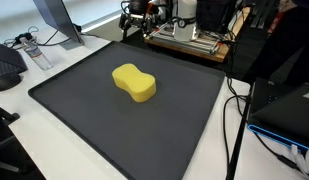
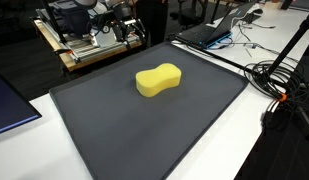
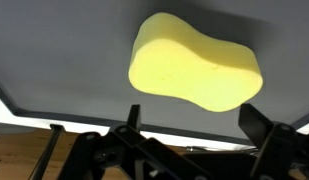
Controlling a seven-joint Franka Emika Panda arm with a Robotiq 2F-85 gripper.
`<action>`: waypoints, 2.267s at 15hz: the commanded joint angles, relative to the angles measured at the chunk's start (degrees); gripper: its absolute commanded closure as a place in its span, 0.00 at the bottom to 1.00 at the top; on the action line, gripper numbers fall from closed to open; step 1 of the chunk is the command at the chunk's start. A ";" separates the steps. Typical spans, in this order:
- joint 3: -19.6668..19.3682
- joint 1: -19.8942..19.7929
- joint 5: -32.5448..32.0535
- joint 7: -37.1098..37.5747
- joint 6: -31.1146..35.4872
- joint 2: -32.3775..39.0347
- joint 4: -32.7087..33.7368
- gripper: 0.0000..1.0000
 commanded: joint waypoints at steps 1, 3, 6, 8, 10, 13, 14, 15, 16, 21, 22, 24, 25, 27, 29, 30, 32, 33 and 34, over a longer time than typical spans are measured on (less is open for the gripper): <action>-2.00 -1.61 1.22 0.13 5.88 8.79 3.70 0.00; -2.68 -2.39 0.97 1.29 7.90 12.20 5.11 0.00; -3.36 -3.03 -0.20 4.23 10.86 16.15 7.77 0.00; -4.01 -3.05 -1.20 6.98 12.80 17.90 9.69 0.00; -4.77 -2.74 -2.30 10.25 14.36 19.09 11.54 0.00; -5.97 -1.98 -4.97 16.38 15.96 20.28 14.90 0.00; -6.50 -1.49 -6.24 19.29 15.76 20.64 16.22 0.00; -7.00 -1.01 -7.85 22.09 16.21 21.11 17.63 0.00; -7.67 -0.24 -9.81 25.54 16.25 21.51 19.23 0.00; -13.06 7.08 -19.98 43.61 16.91 24.07 27.73 0.00; -14.64 9.45 -22.06 47.22 17.60 24.68 29.68 0.00; -17.88 14.24 -26.28 54.37 19.36 25.96 33.57 0.00; -19.62 17.09 -28.55 57.99 20.82 26.83 35.72 0.00; -21.94 21.57 -33.41 65.25 24.38 28.27 40.28 0.00; -23.73 25.60 -36.83 70.86 27.99 30.03 44.67 0.00; -20.82 24.40 -39.87 74.02 28.02 29.73 46.85 0.00; -20.25 26.51 -43.76 79.41 29.83 31.79 51.29 0.00; -19.79 27.12 -45.54 81.60 30.51 32.64 53.24 0.00; -27.12 33.16 -41.19 79.39 32.90 36.71 55.34 0.00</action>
